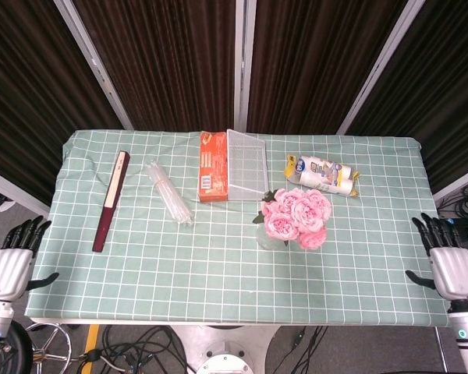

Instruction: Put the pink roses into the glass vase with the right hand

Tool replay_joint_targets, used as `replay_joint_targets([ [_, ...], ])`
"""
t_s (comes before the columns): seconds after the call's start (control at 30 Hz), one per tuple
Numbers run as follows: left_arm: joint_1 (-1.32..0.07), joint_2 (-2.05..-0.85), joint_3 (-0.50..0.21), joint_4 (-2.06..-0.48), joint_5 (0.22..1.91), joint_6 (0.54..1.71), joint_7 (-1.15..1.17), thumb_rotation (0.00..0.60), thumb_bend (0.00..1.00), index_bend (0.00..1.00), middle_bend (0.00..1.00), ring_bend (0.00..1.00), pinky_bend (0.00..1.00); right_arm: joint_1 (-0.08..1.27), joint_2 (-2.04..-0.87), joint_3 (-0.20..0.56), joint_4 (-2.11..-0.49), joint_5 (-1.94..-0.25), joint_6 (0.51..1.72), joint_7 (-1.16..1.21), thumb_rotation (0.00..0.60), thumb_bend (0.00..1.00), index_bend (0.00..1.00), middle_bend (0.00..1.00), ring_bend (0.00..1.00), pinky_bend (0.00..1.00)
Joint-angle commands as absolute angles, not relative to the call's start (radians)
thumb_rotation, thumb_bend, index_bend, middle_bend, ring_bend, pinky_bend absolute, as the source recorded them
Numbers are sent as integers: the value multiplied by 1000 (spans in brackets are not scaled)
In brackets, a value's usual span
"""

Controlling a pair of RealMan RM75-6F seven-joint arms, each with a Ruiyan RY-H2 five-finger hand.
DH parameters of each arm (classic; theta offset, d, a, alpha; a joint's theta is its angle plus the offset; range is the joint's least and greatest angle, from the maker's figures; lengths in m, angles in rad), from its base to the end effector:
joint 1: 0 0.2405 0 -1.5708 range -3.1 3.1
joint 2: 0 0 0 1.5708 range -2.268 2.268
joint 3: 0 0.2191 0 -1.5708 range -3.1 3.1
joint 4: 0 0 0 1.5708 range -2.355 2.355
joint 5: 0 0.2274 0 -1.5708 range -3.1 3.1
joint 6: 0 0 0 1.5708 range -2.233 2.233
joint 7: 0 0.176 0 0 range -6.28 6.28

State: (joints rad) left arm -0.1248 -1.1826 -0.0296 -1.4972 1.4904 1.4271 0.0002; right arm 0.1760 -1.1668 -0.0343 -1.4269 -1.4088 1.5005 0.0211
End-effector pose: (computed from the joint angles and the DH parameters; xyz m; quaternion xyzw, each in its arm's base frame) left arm -0.3008 0.2201 0.1084 -0.6201 -0.3851 -0.3608 0.5805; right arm -0.3184 -0.2244 0.1314 0.6126 -0.3583 0.3482 0.6125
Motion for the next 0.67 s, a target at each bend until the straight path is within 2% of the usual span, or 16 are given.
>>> replay_joint_targets([
  [0.03, -124, -1184, -30, -1494, 1500, 1438, -7, 600, 0, 74, 0, 0, 99, 89, -1266, -12, -1336, -1373, 1602, -54, 600, 0, 0, 0, 0, 0],
  [0.37, -111, -1187, -28, -1466, 1514, 1470, -49, 600, 0, 73, 0, 0, 119, 62, -1308, 41, -1305, -1358, 1617, -104, 600, 0, 0, 0, 0, 0],
  [0.67, -112, -1191, -27, -1463, 1513, 1465, -48, 600, 0, 73, 0, 0, 119, 58, -1302, 50, -1315, -1375, 1576, -69, 600, 0, 0, 0, 0, 0],
])
